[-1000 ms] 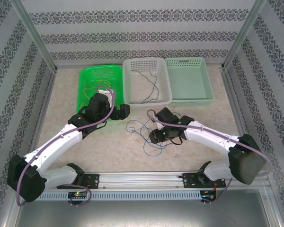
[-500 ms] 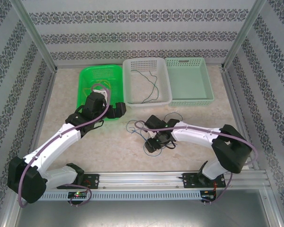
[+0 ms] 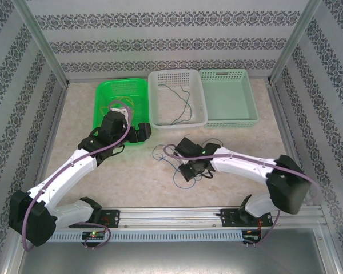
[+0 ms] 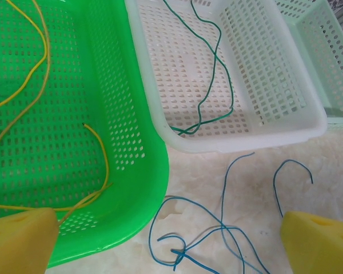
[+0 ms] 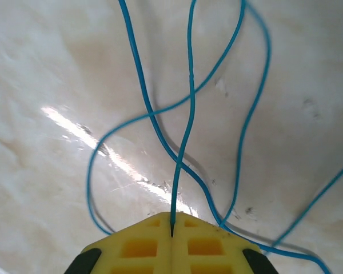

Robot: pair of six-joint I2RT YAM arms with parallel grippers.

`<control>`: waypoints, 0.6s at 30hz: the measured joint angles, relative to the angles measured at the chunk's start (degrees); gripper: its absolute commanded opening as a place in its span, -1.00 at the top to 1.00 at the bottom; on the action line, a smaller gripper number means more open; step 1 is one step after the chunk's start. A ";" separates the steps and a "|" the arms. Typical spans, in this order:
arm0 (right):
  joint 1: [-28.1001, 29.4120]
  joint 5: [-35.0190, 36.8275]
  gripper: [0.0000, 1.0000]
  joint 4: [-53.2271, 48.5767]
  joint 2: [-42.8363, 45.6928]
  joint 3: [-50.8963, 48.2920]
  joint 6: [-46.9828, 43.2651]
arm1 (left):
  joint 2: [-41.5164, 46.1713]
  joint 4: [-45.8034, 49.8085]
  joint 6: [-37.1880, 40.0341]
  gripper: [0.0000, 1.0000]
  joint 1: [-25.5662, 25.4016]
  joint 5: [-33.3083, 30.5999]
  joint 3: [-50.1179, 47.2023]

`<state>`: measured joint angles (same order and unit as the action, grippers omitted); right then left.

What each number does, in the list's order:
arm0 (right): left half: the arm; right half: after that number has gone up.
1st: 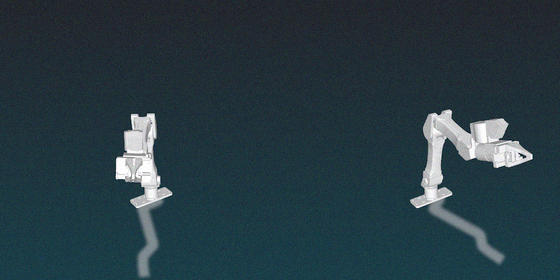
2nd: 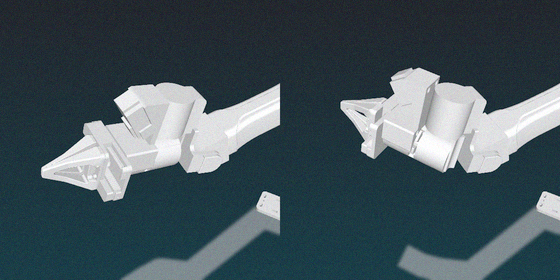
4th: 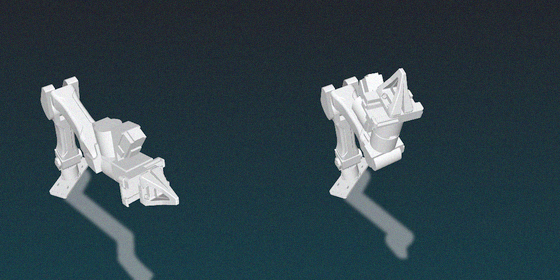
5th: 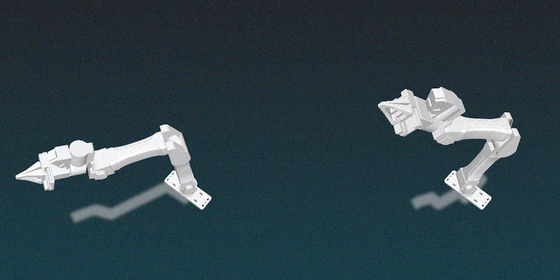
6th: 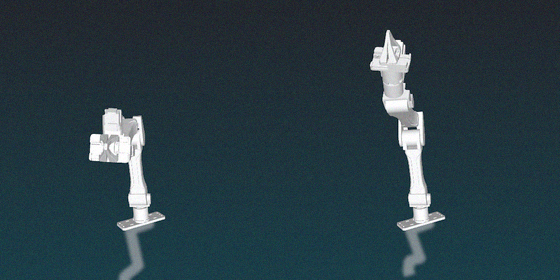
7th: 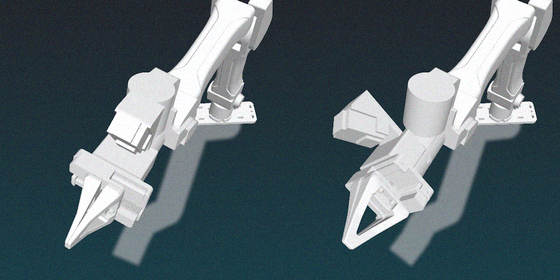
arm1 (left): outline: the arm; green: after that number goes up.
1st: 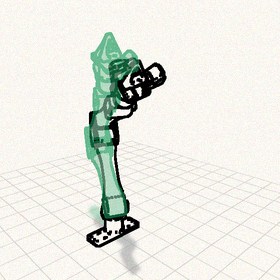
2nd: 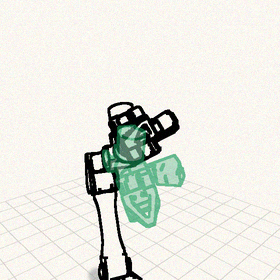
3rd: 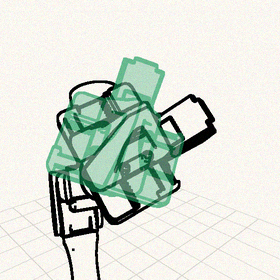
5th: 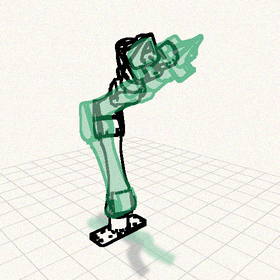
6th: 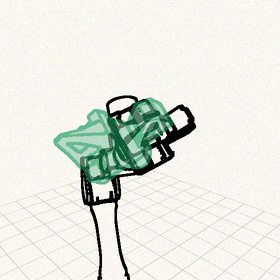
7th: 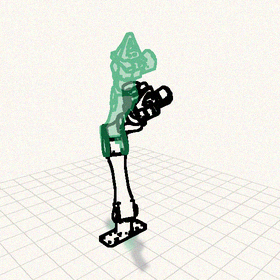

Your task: Untangle the cables

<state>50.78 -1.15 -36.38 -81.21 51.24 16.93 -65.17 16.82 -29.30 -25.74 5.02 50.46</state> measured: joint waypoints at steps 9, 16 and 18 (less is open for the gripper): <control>-9.55 -3.98 1.00 -0.61 17.66 3.28 0.02 | -2.27 -0.04 -0.59 -0.99 0.00 3.30 0.00; -18.86 -9.55 1.00 -0.31 26.99 8.52 0.04 | -2.40 -1.22 -1.01 -0.99 0.00 4.85 0.00; -20.83 -10.67 1.00 -0.35 27.56 10.99 0.02 | -2.73 -2.08 -1.22 -0.99 0.00 5.57 0.00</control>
<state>29.95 -11.81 -36.73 -53.65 62.24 16.95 -67.90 14.74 -30.52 -25.74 10.59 50.46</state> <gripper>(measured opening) 0.062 0.996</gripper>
